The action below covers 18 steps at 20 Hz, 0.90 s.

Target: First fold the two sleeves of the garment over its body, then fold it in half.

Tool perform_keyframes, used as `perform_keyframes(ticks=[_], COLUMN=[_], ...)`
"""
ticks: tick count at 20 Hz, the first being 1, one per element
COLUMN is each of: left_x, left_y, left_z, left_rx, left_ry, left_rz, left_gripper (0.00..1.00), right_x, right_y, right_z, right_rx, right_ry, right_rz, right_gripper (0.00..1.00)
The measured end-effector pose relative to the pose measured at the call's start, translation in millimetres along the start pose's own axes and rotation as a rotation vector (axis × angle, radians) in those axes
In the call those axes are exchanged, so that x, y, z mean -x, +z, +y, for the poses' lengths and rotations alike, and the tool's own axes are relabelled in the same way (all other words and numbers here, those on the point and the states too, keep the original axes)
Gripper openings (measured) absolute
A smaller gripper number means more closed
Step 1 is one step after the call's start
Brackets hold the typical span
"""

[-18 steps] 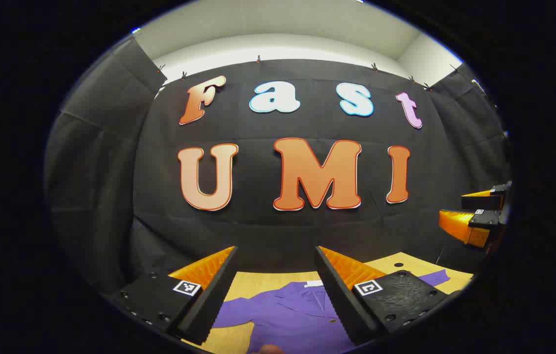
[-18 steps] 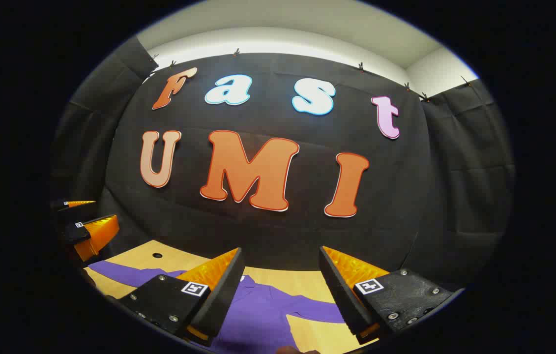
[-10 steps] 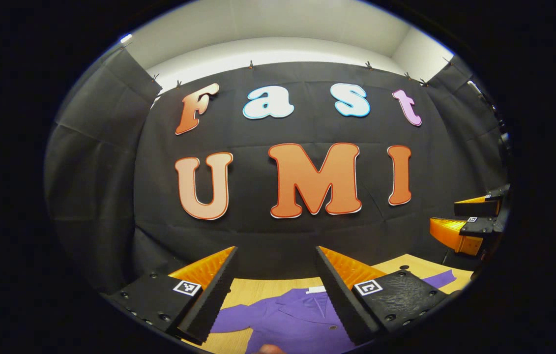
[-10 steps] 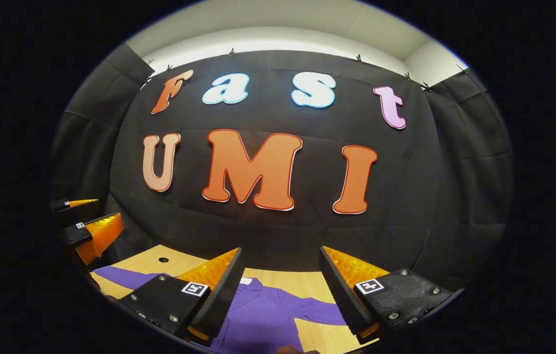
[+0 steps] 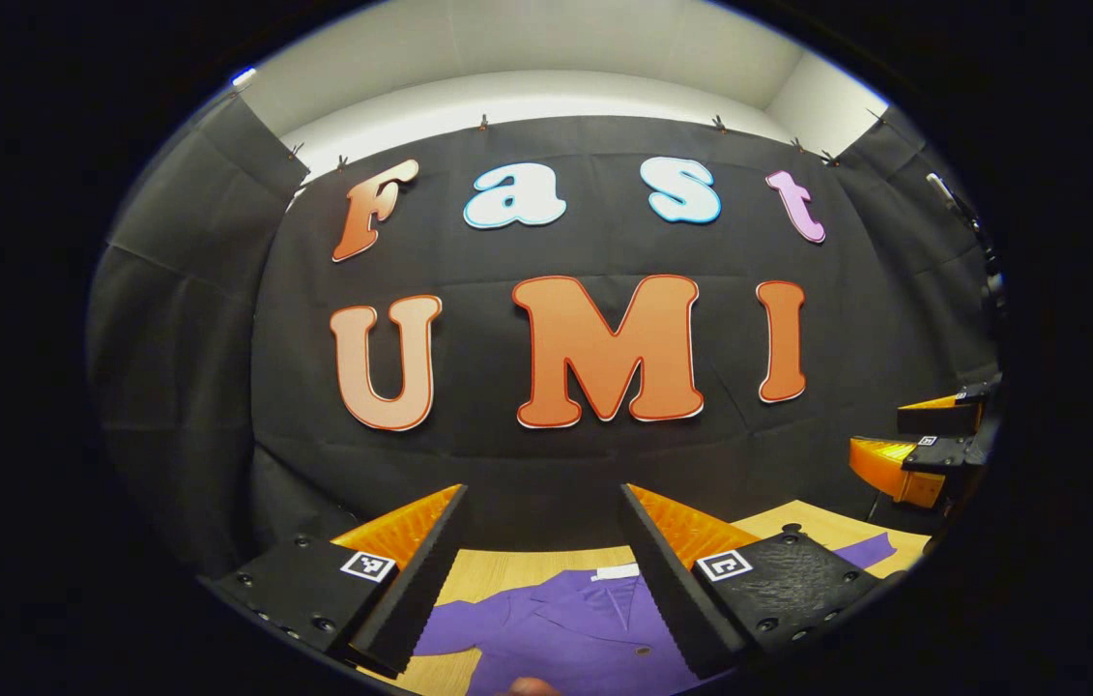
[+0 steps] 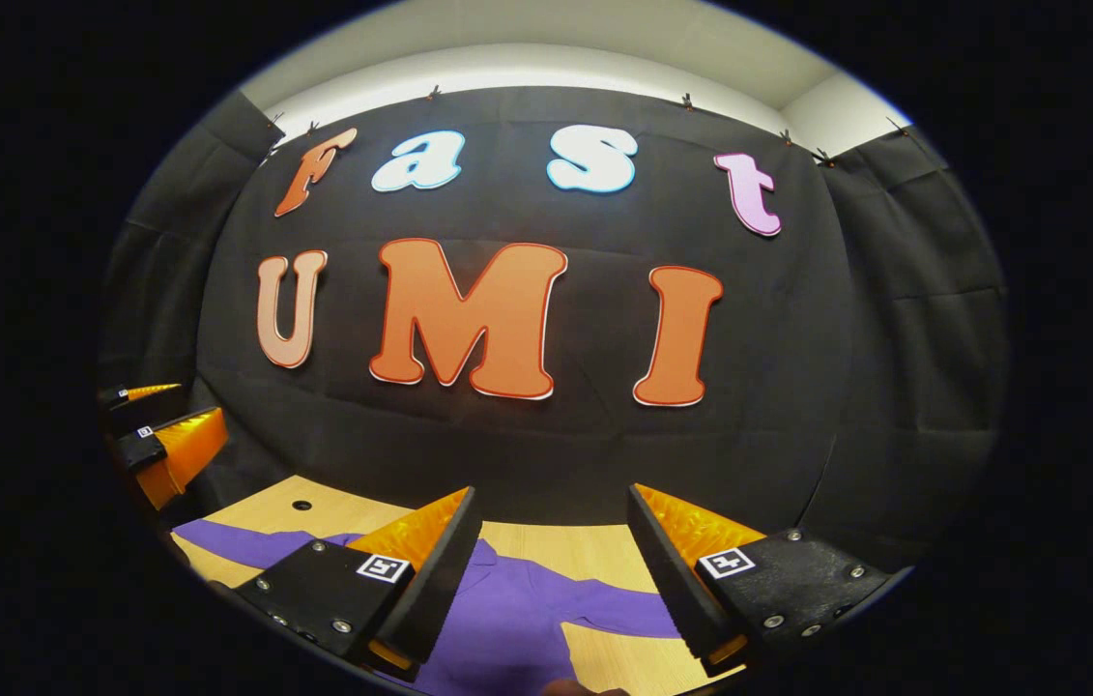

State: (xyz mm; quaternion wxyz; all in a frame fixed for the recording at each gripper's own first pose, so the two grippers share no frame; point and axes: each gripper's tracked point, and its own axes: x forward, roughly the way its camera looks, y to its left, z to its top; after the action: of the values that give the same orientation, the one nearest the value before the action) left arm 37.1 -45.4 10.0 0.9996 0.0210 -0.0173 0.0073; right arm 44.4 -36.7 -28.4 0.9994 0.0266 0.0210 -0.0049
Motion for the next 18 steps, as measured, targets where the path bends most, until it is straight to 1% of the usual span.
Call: perform_keyframes(ticks=[5, 8, 11, 13, 16, 18], left_x=[-1.5, -1.6, -2.8, -1.5, -1.0, -0.9], left_y=[6.1, 12.4, 13.0, 10.8, 8.9, 7.2], left_z=[-5.0, -7.3, -11.1, -10.8, -10.8, -11.8], left_rx=[-0.014, -0.024, -0.034, -0.032, -0.029, -0.030], left_ry=[0.002, 0.007, 0.015, 0.026, 0.046, 0.060], left_rz=[-0.014, -0.030, -0.033, -0.028, -0.014, -0.008], left_gripper=[0.96, 0.97, 0.97, 0.96, 0.96, 0.96], right_x=[-6.0, -9.3, -6.0, -4.4, -7.0, -9.6], right_y=[-20.9, -48.7, -84.3, -103.1, -127.7, -147.1], right_z=[-28.9, -55.2, -93.7, -124.0, -164.8, -187.3], right_rx=[0.015, 0.009, -0.029, -0.027, -0.021, -0.051], right_ry=[-0.057, -0.109, -0.185, -0.246, -0.312, -0.348], right_rz=[0.046, 0.119, 0.230, 0.285, 0.361, 0.419], right_gripper=[0.93, 0.93, 0.93, 0.93, 0.94, 0.94])
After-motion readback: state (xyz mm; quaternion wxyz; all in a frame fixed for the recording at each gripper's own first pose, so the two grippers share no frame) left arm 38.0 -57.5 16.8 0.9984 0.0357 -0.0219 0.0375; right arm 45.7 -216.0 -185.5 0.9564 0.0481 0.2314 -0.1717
